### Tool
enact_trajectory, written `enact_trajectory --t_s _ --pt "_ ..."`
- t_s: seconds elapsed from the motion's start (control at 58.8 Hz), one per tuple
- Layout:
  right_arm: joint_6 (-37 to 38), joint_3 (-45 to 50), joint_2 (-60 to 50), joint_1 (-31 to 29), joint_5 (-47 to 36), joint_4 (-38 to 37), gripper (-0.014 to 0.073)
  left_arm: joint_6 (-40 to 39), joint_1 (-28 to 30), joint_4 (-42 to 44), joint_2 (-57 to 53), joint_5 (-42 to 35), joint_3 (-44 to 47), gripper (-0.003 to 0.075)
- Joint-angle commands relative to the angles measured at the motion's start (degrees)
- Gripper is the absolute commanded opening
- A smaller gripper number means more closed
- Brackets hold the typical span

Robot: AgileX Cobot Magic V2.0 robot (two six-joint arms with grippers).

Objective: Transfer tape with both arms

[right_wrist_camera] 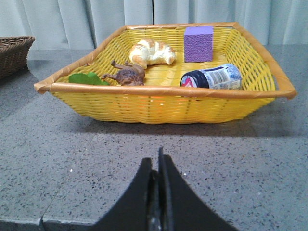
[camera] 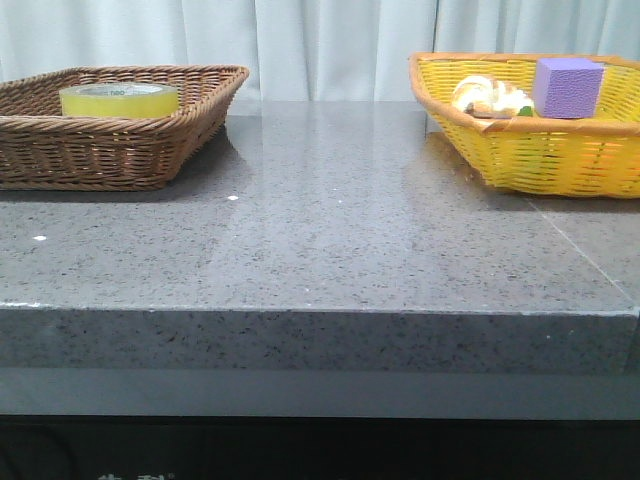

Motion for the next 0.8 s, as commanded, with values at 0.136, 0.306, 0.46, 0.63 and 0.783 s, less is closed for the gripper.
enact_trajectory --t_s 0.136,0.306,0.46,0.63,0.783 --pt "-0.18 -1.49 -1.68 -0.39 -5.58 0.34 -0.0068 -0.59 0.04 -0.07 -1.06 -4.81 2.20 -0.0020" --pt "-0.18 -1.49 -1.68 -0.45 -9.18 0.46 -0.0068 -0.59 0.04 -0.07 -1.06 -4.81 2.20 -0.0020" --pt "-0.18 -1.49 -1.68 -2.59 -10.03 0.46 -0.0068 -0.59 0.04 -0.07 -1.06 -4.81 2.20 -0.0020" --pt "-0.18 -1.49 -1.68 -5.70 -10.03 0.46 -0.0068 -0.59 0.04 -0.07 -1.06 -4.81 2.20 -0.0020" --pt "-0.18 -1.49 -1.68 -5.70 -10.03 0.46 -0.0068 -0.59 0.04 -0.07 -1.06 -4.81 2.20 -0.0020"
